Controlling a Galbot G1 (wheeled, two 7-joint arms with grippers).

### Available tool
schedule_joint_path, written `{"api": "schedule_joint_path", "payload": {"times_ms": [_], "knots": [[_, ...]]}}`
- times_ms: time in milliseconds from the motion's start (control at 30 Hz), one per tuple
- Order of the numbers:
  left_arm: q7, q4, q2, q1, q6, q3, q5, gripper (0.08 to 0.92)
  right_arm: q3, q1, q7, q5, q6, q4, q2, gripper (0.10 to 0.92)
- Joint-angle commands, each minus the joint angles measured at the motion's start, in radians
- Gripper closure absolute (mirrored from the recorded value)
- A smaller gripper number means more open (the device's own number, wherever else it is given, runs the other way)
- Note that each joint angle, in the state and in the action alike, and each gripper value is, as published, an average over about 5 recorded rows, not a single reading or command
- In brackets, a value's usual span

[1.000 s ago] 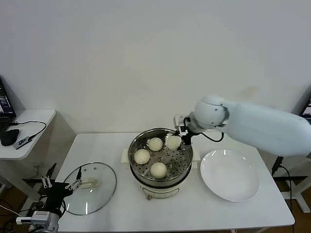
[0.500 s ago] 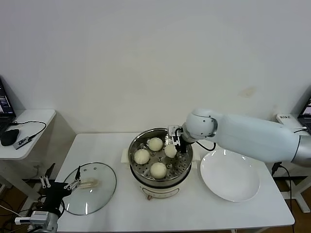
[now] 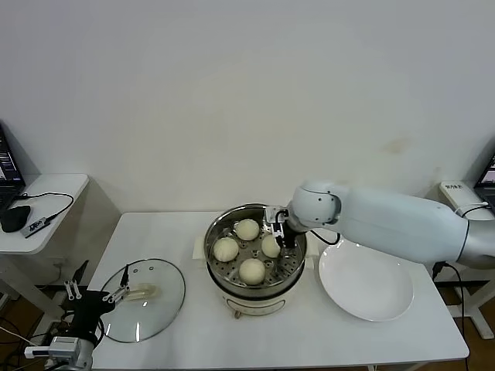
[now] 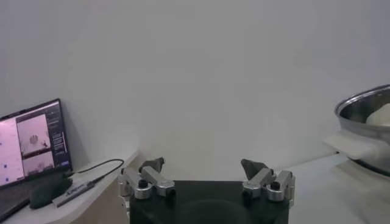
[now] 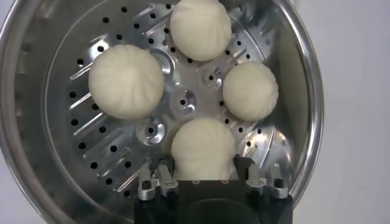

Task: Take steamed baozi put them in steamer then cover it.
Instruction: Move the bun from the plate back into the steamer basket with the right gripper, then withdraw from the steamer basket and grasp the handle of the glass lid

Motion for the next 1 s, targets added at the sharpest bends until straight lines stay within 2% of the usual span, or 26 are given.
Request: {"api": "schedule_joint_path", "payload": {"times_ms": [33,167,233,367,467,567,700,767,900,1000], "knots": [[0.0,0.0,0.002,-0.002,0.0,0.005,0.001,0.177,0.036,0.028,0.004,0.027,-0.005,0.04,-0.026,0.253],[-0.001,0.0,0.002,-0.004,0.001,0.01,0.001,0.177,0.09,0.048,0.054,0.072,-0.004,0.102,-0.076,0.207],[-0.001,0.001,0.003,-0.008,0.002,0.011,0.0,0.177,0.112,0.039,0.163,0.134,-0.002,0.14,-0.11,0.204],[-0.001,0.01,0.002,-0.014,-0.006,0.009,-0.001,0.177,0.162,-0.044,0.49,0.278,0.078,0.224,-0.213,0.203],[0.0,0.016,-0.005,-0.015,-0.016,0.011,0.0,0.177,0.289,-0.225,0.678,0.281,0.183,0.289,-0.313,0.203],[-0.002,0.027,-0.016,-0.019,-0.027,0.016,0.002,0.177,0.531,-0.51,0.784,0.221,0.289,0.324,-0.377,0.203],[-0.01,0.04,-0.022,-0.02,-0.045,0.019,0.007,0.177,0.934,-0.927,0.83,0.103,0.436,0.341,-0.394,0.203],[-0.013,0.047,-0.025,-0.022,-0.053,0.019,0.01,0.177,1.149,-1.138,0.811,0.028,0.517,0.337,-0.343,0.203],[-0.014,0.07,-0.037,-0.021,-0.088,0.022,0.045,0.177,1.524,-1.463,0.733,-0.131,0.697,0.318,-0.123,0.203],[-0.019,0.089,-0.048,-0.013,-0.123,0.031,0.095,0.177,1.699,-1.612,0.675,-0.186,0.803,0.307,0.055,0.203]]}}
